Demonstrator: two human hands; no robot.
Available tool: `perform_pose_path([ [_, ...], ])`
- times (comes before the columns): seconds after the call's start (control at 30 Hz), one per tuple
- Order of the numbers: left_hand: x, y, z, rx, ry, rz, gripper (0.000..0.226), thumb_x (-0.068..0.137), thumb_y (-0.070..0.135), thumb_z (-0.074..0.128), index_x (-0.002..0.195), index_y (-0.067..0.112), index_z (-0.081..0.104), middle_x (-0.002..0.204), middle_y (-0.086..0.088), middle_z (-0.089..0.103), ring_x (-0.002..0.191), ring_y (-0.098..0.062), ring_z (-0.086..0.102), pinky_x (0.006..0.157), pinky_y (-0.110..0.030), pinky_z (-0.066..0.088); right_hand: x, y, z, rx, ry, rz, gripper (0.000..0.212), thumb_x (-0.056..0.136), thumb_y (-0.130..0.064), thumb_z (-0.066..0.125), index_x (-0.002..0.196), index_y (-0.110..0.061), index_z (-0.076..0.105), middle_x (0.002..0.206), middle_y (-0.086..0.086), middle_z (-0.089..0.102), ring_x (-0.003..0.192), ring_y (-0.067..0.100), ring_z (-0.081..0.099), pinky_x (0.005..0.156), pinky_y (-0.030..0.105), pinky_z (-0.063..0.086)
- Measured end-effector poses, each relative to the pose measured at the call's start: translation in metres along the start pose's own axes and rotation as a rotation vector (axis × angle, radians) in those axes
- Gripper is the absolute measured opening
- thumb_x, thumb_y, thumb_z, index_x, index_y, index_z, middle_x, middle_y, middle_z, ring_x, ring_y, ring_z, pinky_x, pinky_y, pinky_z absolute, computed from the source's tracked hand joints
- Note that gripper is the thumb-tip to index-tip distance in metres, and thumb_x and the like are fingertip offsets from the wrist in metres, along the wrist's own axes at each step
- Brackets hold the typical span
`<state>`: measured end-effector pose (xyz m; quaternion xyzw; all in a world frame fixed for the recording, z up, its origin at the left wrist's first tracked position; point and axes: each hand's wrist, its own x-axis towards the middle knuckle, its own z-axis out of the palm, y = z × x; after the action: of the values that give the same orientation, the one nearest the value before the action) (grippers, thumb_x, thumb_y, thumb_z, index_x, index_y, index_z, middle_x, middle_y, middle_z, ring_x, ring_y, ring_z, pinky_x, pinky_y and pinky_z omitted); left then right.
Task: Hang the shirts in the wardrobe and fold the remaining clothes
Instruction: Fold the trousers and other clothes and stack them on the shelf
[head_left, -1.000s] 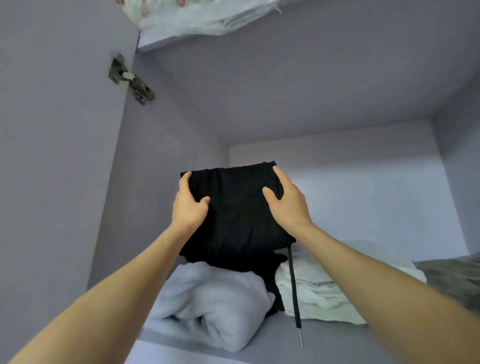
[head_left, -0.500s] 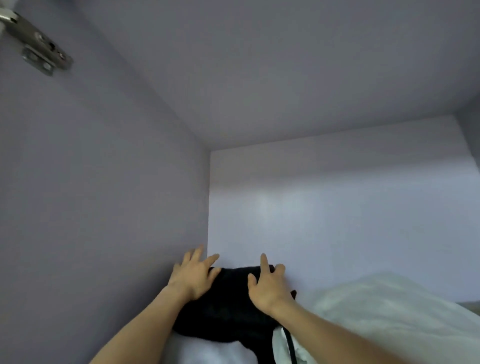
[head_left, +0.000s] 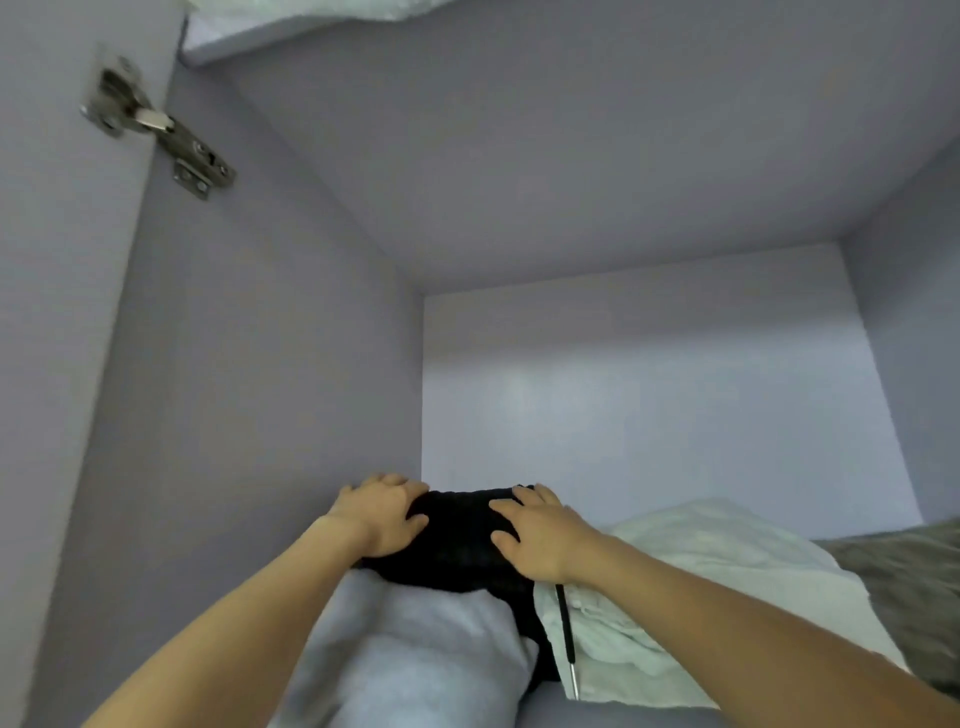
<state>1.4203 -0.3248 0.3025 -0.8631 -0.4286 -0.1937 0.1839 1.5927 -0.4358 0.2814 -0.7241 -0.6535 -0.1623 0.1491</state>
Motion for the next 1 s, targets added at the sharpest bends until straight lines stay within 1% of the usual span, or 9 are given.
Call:
perform_pose_path([
  [0.1, -0.045, 0.010, -0.024, -0.117, 0.116, -0.009, 0.048, 0.097, 0.037, 0.039, 0.143, 0.026, 0.032, 0.147, -0.001, 0.034, 0.134, -0.024, 0.032, 0.108, -0.044, 0.029, -0.043, -0.020, -0.018, 0.108, 0.136, -0.015, 0.047, 0.099, -0.028, 0.033, 0.144, -0.018, 0.030, 0.151, 0.006, 0.025, 0.139, 0.023, 0.018, 0.113, 0.040, 0.024],
  [0.2, -0.115, 0.031, -0.028, -0.280, 0.264, -0.001, 0.043, 0.097, 0.030, 0.040, 0.139, 0.024, 0.039, 0.139, -0.002, 0.043, 0.125, -0.024, 0.042, 0.099, -0.039, 0.037, -0.109, -0.043, -0.011, 0.245, 0.307, 0.001, 0.039, 0.098, -0.022, 0.037, 0.135, -0.016, 0.045, 0.139, 0.006, 0.041, 0.128, 0.021, 0.037, 0.106, 0.033, 0.033],
  [0.3, -0.182, 0.053, -0.017, -0.418, 0.354, 0.020, 0.042, 0.094, 0.025, 0.044, 0.136, 0.023, 0.043, 0.138, -0.001, 0.045, 0.122, -0.024, 0.045, 0.096, -0.037, 0.040, -0.181, -0.062, 0.011, 0.386, 0.428, 0.027, 0.030, 0.095, -0.015, 0.041, 0.122, -0.014, 0.057, 0.123, 0.003, 0.052, 0.116, 0.017, 0.047, 0.095, 0.022, 0.036],
  [0.4, -0.248, 0.073, 0.001, -0.558, 0.360, 0.040, 0.042, 0.091, 0.019, 0.048, 0.133, 0.019, 0.047, 0.136, -0.002, 0.049, 0.121, -0.023, 0.047, 0.099, -0.037, 0.039, -0.252, -0.076, 0.035, 0.459, 0.419, 0.074, 0.028, 0.095, -0.012, 0.042, 0.118, -0.014, 0.059, 0.117, 0.000, 0.053, 0.111, 0.012, 0.049, 0.088, 0.013, 0.032],
  [0.47, -0.289, 0.083, 0.008, -0.604, 0.351, 0.046, 0.042, 0.092, 0.020, 0.048, 0.134, 0.020, 0.048, 0.136, 0.000, 0.049, 0.123, -0.020, 0.046, 0.099, -0.033, 0.038, -0.293, -0.083, 0.042, 0.518, 0.419, 0.138, 0.027, 0.095, -0.011, 0.042, 0.116, -0.014, 0.059, 0.116, -0.001, 0.053, 0.107, 0.009, 0.049, 0.086, 0.011, 0.031],
  [0.63, -0.377, 0.090, 0.012, -0.623, 0.310, 0.000, 0.039, 0.094, 0.021, 0.046, 0.133, 0.022, 0.048, 0.136, 0.004, 0.048, 0.124, -0.016, 0.044, 0.099, -0.031, 0.035, -0.365, -0.113, 0.056, 0.560, 0.330, 0.195, 0.028, 0.096, -0.012, 0.041, 0.116, -0.016, 0.059, 0.110, -0.003, 0.054, 0.102, 0.010, 0.051, 0.088, 0.017, 0.037],
  [0.7, -0.411, 0.085, 0.007, -0.596, 0.304, -0.029, 0.039, 0.093, 0.019, 0.047, 0.132, 0.022, 0.049, 0.133, 0.002, 0.050, 0.122, -0.019, 0.045, 0.097, -0.032, 0.035, -0.388, -0.132, 0.063, 0.583, 0.304, 0.171, 0.027, 0.096, -0.012, 0.042, 0.115, -0.015, 0.060, 0.109, -0.001, 0.056, 0.102, 0.012, 0.052, 0.088, 0.019, 0.039],
  [0.83, -0.474, 0.069, -0.004, -0.527, 0.293, -0.148, 0.040, 0.092, 0.019, 0.047, 0.132, 0.022, 0.049, 0.130, 0.000, 0.052, 0.119, -0.023, 0.046, 0.098, -0.036, 0.034, -0.423, -0.168, 0.078, 0.623, 0.238, 0.102, 0.026, 0.096, -0.013, 0.042, 0.115, -0.018, 0.059, 0.104, -0.010, 0.051, 0.094, 0.004, 0.050, 0.076, 0.010, 0.036],
  [1.0, -0.551, 0.031, -0.034, -0.311, 0.330, -0.231, 0.035, 0.089, 0.015, 0.054, 0.124, 0.015, 0.057, 0.127, -0.004, 0.055, 0.113, -0.029, 0.049, 0.093, -0.042, 0.035, -0.450, -0.229, 0.082, 0.658, 0.165, 0.000, 0.030, 0.094, -0.009, 0.042, 0.119, -0.014, 0.059, 0.112, 0.000, 0.057, 0.094, 0.010, 0.052, 0.082, 0.015, 0.038],
])
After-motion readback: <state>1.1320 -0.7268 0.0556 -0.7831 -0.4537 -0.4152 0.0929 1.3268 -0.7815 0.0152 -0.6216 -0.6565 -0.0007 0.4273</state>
